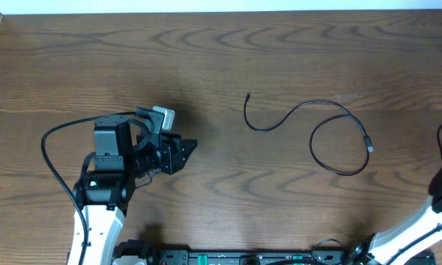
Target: Untangle cables
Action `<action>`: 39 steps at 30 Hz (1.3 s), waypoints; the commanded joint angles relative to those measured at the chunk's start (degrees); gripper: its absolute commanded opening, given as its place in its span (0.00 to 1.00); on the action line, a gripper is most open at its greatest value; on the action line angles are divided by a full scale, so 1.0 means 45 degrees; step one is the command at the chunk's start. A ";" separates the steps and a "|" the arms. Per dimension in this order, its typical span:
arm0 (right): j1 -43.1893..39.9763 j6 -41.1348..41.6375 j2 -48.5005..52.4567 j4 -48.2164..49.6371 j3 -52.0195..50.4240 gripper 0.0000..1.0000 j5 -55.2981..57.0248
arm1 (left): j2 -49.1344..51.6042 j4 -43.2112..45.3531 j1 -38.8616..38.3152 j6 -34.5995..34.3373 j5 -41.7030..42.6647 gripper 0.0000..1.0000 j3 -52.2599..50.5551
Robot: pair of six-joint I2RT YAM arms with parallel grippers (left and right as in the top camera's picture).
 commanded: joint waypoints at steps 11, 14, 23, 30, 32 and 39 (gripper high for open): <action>0.4435 -0.3468 -0.0146 -0.1496 -0.1141 0.99 -0.3104 | -0.0092 0.0219 -0.0019 0.0559 -0.0923 0.54 -0.0053; 0.5051 -0.3779 -0.0146 -0.1710 -0.1559 0.99 -0.3109 | -0.0092 0.0243 -0.0019 0.1137 -0.1044 0.62 -0.0053; 0.5668 -0.2618 -0.0801 0.0160 -0.3871 0.99 -0.1855 | -0.0121 -0.0573 -0.0019 0.0947 -0.2108 0.66 -0.0053; 0.5673 -0.1826 -0.2453 0.4765 -0.8942 0.99 -0.3016 | -0.0379 -0.1005 -0.0019 0.0651 -0.2108 0.68 -0.0053; 0.5678 -0.1851 -0.2720 0.5955 -1.0214 0.99 -0.3060 | -0.0500 -0.1054 -0.0019 0.0607 -0.2108 0.68 -0.0053; 0.5673 -0.2195 -0.2817 0.7699 -1.2405 0.99 -0.3167 | -0.0894 -0.1088 -0.0019 0.0612 -0.2113 0.69 -0.0053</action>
